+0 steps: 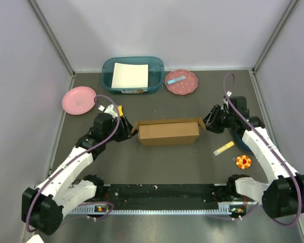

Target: Fold the paper box

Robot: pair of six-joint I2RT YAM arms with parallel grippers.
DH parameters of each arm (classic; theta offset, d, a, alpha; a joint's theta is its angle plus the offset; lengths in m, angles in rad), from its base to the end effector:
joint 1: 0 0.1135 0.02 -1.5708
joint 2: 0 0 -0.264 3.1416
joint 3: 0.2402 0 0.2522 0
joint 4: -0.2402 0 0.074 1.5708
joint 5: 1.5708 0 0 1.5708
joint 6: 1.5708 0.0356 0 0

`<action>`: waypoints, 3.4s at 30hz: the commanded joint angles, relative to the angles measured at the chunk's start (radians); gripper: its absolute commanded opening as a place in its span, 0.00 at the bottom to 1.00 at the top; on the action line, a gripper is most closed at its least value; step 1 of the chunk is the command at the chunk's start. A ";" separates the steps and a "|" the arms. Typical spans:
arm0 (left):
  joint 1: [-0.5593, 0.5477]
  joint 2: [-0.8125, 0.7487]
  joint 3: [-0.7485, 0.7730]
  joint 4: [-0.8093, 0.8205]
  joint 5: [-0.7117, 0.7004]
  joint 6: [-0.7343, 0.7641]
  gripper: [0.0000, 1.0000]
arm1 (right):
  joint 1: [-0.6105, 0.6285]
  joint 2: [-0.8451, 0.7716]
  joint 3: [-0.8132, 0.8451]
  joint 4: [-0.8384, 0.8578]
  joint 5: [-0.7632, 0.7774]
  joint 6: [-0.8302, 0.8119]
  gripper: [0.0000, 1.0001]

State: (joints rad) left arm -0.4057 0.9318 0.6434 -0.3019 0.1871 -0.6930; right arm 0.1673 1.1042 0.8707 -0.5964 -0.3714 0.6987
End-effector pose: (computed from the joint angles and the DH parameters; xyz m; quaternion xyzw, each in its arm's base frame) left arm 0.1857 -0.0870 0.2526 -0.0822 0.8756 -0.3151 0.3568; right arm 0.2205 0.0503 0.2719 0.1761 0.9015 0.3055 0.2508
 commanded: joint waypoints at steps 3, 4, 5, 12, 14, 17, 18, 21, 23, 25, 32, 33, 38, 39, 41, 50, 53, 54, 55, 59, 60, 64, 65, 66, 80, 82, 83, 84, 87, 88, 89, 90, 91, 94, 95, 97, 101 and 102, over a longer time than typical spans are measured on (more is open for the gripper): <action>-0.002 0.009 0.061 0.004 -0.023 0.018 0.56 | -0.022 0.017 0.065 -0.002 -0.007 -0.044 0.38; -0.002 0.019 0.061 0.006 -0.017 0.016 0.57 | -0.022 0.028 0.065 -0.002 -0.009 -0.044 0.38; -0.002 0.022 0.064 0.006 -0.021 0.016 0.57 | -0.022 0.032 0.065 0.000 -0.009 -0.045 0.38; 0.021 0.045 0.093 -0.026 -0.116 0.021 0.59 | -0.066 0.060 0.080 -0.002 0.003 -0.053 0.39; 0.048 0.053 0.120 -0.069 -0.153 -0.002 0.61 | -0.116 0.056 0.097 -0.008 -0.003 -0.053 0.39; 0.083 0.053 0.136 -0.085 -0.216 -0.019 0.63 | -0.164 0.042 0.123 -0.016 0.000 -0.048 0.40; 0.093 0.055 0.142 -0.089 -0.247 -0.019 0.63 | -0.192 0.040 0.128 -0.026 0.012 -0.047 0.39; 0.126 0.058 0.168 -0.129 -0.285 -0.020 0.64 | -0.201 0.002 0.128 -0.037 0.077 -0.044 0.40; 0.143 0.053 0.171 -0.137 -0.311 -0.020 0.65 | -0.201 -0.038 0.116 -0.039 0.101 -0.044 0.40; 0.148 0.042 0.174 -0.144 -0.349 -0.025 0.65 | -0.201 -0.070 0.113 -0.039 0.108 -0.045 0.40; 0.148 -0.097 0.110 -0.071 -0.410 -0.045 0.66 | -0.094 -0.256 0.113 0.015 0.106 -0.198 0.40; 0.150 -0.126 0.099 -0.053 -0.410 -0.046 0.66 | -0.054 -0.276 0.099 0.033 0.095 -0.217 0.40; 0.150 -0.185 0.084 -0.003 -0.384 -0.031 0.66 | -0.009 -0.366 0.014 0.109 0.019 -0.313 0.38; 0.150 -0.203 0.079 0.003 -0.365 -0.027 0.67 | -0.002 -0.372 0.010 0.112 0.019 -0.326 0.38; 0.150 -0.228 0.072 0.029 -0.345 -0.008 0.68 | 0.015 -0.386 0.007 0.112 0.015 -0.359 0.37; 0.150 -0.310 0.027 0.119 -0.195 0.059 0.73 | 0.072 -0.328 0.045 0.070 0.028 -0.426 0.38; 0.150 -0.318 0.021 0.113 -0.161 0.075 0.73 | 0.080 -0.308 0.054 0.064 0.045 -0.435 0.39; 0.150 -0.318 0.018 0.112 -0.156 0.078 0.73 | 0.095 -0.302 0.060 0.064 0.058 -0.441 0.40; 0.150 -0.318 0.016 0.112 -0.147 0.084 0.74 | 0.101 -0.285 0.063 0.063 0.066 -0.444 0.40; 0.150 -0.312 0.019 0.104 -0.115 0.098 0.74 | 0.117 -0.253 0.068 0.066 0.092 -0.459 0.40; 0.150 -0.315 0.021 0.101 -0.110 0.099 0.74 | 0.118 -0.248 0.070 0.067 0.092 -0.458 0.40; 0.150 -0.318 0.022 0.101 -0.104 0.110 0.74 | 0.118 -0.224 0.079 0.072 0.111 -0.459 0.40; 0.148 -0.317 0.024 0.095 -0.106 0.113 0.74 | 0.117 -0.216 0.080 0.073 0.114 -0.458 0.40; 0.150 -0.315 0.025 0.095 -0.104 0.115 0.74 | 0.118 -0.211 0.082 0.078 0.120 -0.459 0.40; 0.150 -0.320 0.032 0.115 0.005 0.144 0.72 | 0.118 -0.170 0.079 0.101 0.068 -0.424 0.20; 0.150 -0.320 0.030 0.115 0.006 0.150 0.72 | 0.120 -0.168 0.077 0.102 0.058 -0.410 0.19; 0.150 -0.324 0.029 0.115 0.009 0.151 0.72 | 0.120 -0.167 0.076 0.106 0.049 -0.404 0.18; 0.150 -0.324 0.029 0.113 0.012 0.156 0.72 | 0.120 -0.165 0.074 0.106 0.045 -0.397 0.18; 0.150 -0.327 0.029 0.118 0.025 0.165 0.72 | 0.121 -0.165 0.065 0.112 0.026 -0.367 0.18; 0.150 -0.333 0.029 0.118 0.025 0.170 0.72 | 0.120 -0.165 0.063 0.112 0.026 -0.360 0.18; 0.150 -0.338 0.029 0.119 0.023 0.173 0.72 | 0.123 -0.167 0.060 0.112 0.025 -0.358 0.18; 0.150 -0.340 0.029 0.121 0.023 0.181 0.72 | 0.123 -0.165 0.060 0.112 0.026 -0.357 0.18; 0.150 -0.346 0.029 0.124 0.026 0.185 0.72 | 0.123 -0.168 0.059 0.112 0.026 -0.354 0.17; 0.150 -0.329 0.024 0.152 0.080 0.211 0.72 | 0.124 -0.168 0.056 0.112 0.025 -0.350 0.17; 0.150 -0.318 0.022 0.158 0.095 0.219 0.72 | 0.124 -0.167 0.056 0.112 0.020 -0.347 0.17; 0.150 -0.274 0.022 0.176 0.147 0.240 0.72 | 0.124 -0.168 0.056 0.112 0.017 -0.344 0.17; 0.150 -0.225 -0.007 0.250 0.282 0.271 0.67 | 0.124 -0.168 0.057 0.113 0.009 -0.343 0.16; 0.148 -0.219 -0.014 0.276 0.294 0.274 0.67 | 0.124 -0.168 0.057 0.113 0.009 -0.343 0.16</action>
State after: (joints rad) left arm -0.2623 0.6800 0.6582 -0.1532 0.3386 -0.4686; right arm 0.2798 0.9382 0.9047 -0.5373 -0.3412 0.3431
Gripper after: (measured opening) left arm 0.678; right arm 0.166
